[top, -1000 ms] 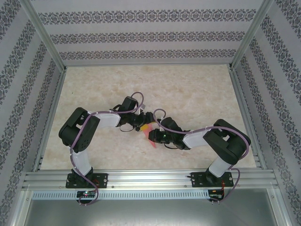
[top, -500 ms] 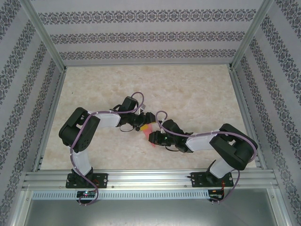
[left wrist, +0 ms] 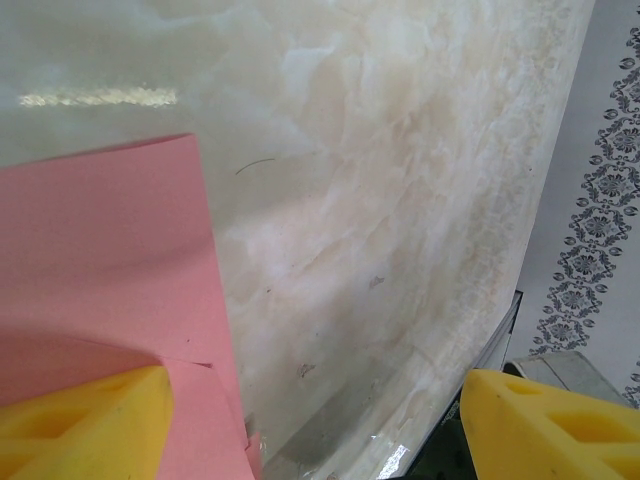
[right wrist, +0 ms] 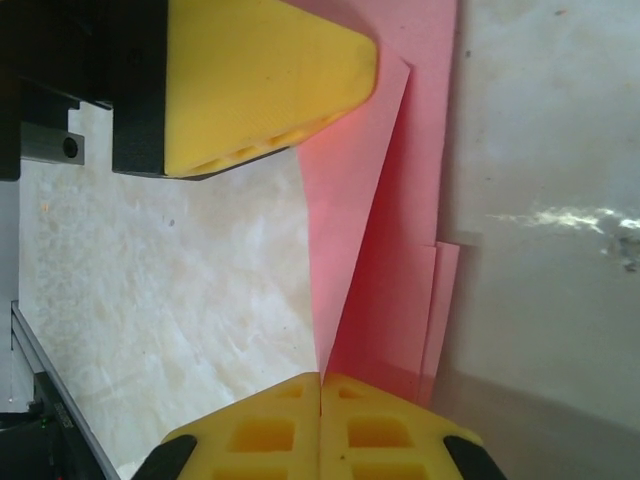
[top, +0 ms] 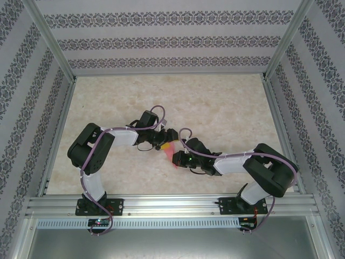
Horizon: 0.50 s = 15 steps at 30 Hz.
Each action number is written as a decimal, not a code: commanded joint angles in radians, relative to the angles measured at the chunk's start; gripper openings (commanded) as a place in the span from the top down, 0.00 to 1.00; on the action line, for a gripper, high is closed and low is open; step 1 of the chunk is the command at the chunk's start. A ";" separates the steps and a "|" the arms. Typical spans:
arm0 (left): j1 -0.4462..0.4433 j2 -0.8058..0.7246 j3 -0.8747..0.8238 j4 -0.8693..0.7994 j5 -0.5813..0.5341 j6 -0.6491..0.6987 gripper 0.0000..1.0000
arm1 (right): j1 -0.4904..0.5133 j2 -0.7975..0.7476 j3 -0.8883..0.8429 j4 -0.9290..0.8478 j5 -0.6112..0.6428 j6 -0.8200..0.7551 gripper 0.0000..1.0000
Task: Fold a paper plane with a square sheet of paper (pick it up from the middle)
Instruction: Fold the wing for the fifth time at the center of the table.
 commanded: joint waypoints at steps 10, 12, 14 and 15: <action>-0.009 0.024 -0.016 -0.029 -0.061 0.022 0.23 | 0.022 0.179 -0.014 0.174 -0.103 -0.009 0.97; -0.009 0.024 -0.013 -0.037 -0.062 0.026 0.23 | 0.023 0.177 -0.036 0.221 -0.099 0.020 0.92; -0.009 0.024 -0.012 -0.040 -0.062 0.027 0.23 | 0.021 0.167 -0.047 0.227 -0.100 0.038 0.91; -0.009 0.024 -0.011 -0.042 -0.061 0.027 0.23 | 0.020 0.157 -0.048 0.218 -0.097 0.042 0.88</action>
